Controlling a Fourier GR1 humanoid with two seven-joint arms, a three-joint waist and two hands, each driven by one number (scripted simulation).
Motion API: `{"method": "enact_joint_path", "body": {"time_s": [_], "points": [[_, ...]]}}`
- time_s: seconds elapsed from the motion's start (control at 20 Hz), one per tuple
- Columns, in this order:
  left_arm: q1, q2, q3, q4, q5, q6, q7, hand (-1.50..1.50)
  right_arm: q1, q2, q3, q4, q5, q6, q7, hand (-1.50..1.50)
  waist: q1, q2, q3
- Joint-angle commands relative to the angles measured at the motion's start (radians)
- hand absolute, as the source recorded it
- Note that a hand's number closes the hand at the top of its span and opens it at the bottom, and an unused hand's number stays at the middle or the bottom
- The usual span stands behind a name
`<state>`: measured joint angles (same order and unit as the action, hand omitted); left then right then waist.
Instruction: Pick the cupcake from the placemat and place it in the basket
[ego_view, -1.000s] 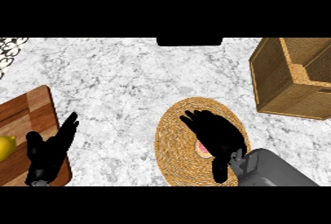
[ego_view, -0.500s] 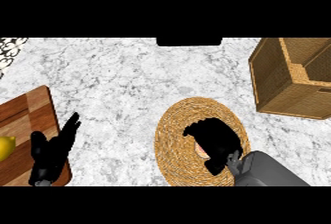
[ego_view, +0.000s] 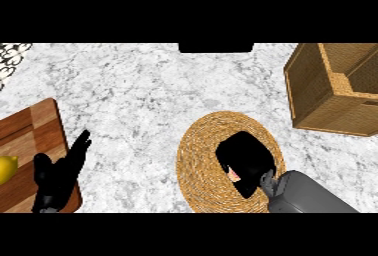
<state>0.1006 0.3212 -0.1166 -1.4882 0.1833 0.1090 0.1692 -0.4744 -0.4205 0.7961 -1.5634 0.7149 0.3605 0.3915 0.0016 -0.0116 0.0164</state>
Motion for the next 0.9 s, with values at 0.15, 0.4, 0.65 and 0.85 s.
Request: {"method": "enact_joint_path", "body": {"time_s": [0.15,0.4,0.65,0.85], "points": [[0.053,-0.018,0.002,0.109,0.007,-0.018,0.022,0.00,0.026,0.056,-0.045,0.028,0.072,-0.049,0.114,1.50,-0.004,0.012,-0.017],[0.065,-0.016,-0.009,0.035,0.000,0.010,0.093,0.00,0.086,0.215,-0.091,0.051,0.154,-0.123,0.465,1.50,-0.013,0.008,-0.017],[0.077,-0.002,0.008,0.041,0.008,-0.009,0.084,0.00,0.096,0.335,-0.178,-0.139,0.169,-0.276,0.570,1.50,-0.025,0.005,-0.015],[0.081,-0.009,0.017,0.044,0.010,-0.005,0.066,0.00,0.058,0.416,-0.299,-0.318,0.147,-0.499,0.549,1.50,-0.037,0.004,-0.014]]}}
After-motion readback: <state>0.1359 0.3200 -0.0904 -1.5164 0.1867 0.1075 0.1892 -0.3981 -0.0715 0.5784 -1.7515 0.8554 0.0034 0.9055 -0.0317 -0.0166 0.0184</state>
